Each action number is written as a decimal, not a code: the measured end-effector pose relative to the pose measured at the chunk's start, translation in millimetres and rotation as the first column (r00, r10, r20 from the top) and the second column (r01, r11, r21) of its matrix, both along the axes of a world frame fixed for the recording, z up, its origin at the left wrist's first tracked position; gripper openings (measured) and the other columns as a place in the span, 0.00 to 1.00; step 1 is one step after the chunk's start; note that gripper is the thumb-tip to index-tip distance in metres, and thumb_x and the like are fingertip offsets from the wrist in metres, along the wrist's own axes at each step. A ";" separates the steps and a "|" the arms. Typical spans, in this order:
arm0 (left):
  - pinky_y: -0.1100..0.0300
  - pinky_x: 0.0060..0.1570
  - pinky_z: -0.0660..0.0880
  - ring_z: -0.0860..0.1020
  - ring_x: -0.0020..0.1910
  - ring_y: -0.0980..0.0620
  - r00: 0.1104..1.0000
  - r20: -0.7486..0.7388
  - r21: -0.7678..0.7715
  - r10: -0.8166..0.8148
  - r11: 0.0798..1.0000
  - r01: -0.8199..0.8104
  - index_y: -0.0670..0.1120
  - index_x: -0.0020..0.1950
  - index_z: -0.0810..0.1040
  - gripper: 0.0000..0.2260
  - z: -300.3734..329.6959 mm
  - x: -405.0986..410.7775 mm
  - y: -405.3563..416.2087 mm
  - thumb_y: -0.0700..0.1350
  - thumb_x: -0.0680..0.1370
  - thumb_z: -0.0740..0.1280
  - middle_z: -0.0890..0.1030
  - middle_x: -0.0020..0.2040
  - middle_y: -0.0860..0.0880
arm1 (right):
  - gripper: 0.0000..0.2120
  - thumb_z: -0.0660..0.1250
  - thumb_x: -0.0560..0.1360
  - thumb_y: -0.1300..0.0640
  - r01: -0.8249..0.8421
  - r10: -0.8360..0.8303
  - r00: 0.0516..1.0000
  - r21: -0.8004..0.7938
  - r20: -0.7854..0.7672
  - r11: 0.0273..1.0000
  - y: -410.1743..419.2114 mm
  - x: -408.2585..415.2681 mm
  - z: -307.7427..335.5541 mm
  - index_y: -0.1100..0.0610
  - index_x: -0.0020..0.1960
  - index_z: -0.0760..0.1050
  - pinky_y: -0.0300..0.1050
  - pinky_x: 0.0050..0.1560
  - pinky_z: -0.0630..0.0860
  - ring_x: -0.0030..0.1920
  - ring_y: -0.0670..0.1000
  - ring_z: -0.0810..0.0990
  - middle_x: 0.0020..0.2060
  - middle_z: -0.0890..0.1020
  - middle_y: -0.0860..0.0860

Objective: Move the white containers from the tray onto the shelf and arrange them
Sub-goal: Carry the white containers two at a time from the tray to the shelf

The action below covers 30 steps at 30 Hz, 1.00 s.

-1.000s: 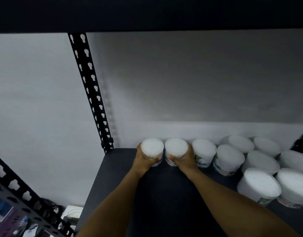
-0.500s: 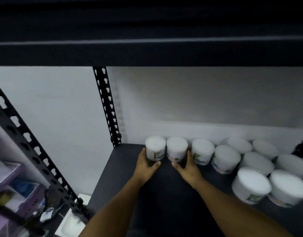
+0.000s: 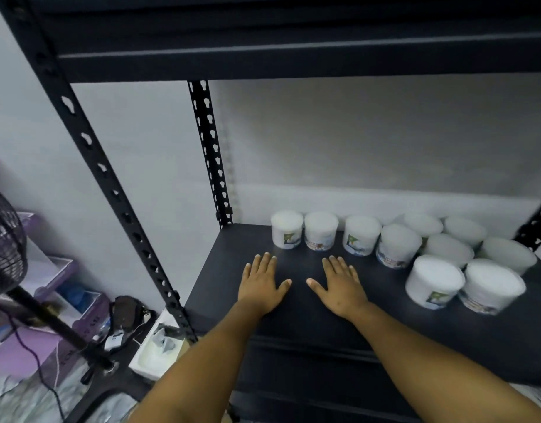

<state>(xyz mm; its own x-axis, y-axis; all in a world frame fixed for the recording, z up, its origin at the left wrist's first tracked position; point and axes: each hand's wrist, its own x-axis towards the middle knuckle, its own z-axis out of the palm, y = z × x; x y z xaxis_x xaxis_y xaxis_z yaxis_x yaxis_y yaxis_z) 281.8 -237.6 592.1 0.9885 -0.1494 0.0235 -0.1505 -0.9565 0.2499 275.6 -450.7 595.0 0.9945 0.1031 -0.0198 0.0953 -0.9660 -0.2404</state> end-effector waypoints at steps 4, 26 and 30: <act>0.50 0.75 0.41 0.43 0.77 0.49 1.000 -0.009 0.005 -0.010 1.000 0.010 0.47 0.78 0.48 0.33 8.5 -29.7 12.7 0.64 0.79 0.50 0.48 0.79 0.49 | 0.41 0.45 0.75 0.30 0.010 -0.010 1.000 0.002 -0.022 1.000 13.0 -27.7 0.9 0.55 0.78 0.46 0.52 0.76 0.42 0.77 0.51 0.43 0.78 0.49 0.52; 0.49 0.74 0.44 0.46 0.78 0.48 0.977 -0.146 -0.088 0.153 0.982 -0.167 0.46 0.78 0.51 0.32 -44.7 -275.7 121.4 0.63 0.80 0.52 0.51 0.79 0.47 | 0.39 0.49 0.76 0.32 -0.141 0.143 0.977 0.020 -0.156 0.990 121.2 -238.0 -44.2 0.55 0.78 0.49 0.52 0.75 0.44 0.77 0.53 0.46 0.77 0.51 0.53; 0.48 0.74 0.47 0.49 0.77 0.47 0.951 -0.177 -0.077 0.255 0.959 -0.271 0.46 0.78 0.53 0.32 -69.2 -295.5 144.8 0.63 0.79 0.52 0.53 0.78 0.46 | 0.38 0.49 0.76 0.32 -0.253 0.251 0.949 0.012 -0.191 0.967 144.2 -240.7 -59.6 0.55 0.78 0.49 0.52 0.75 0.45 0.77 0.53 0.47 0.77 0.52 0.54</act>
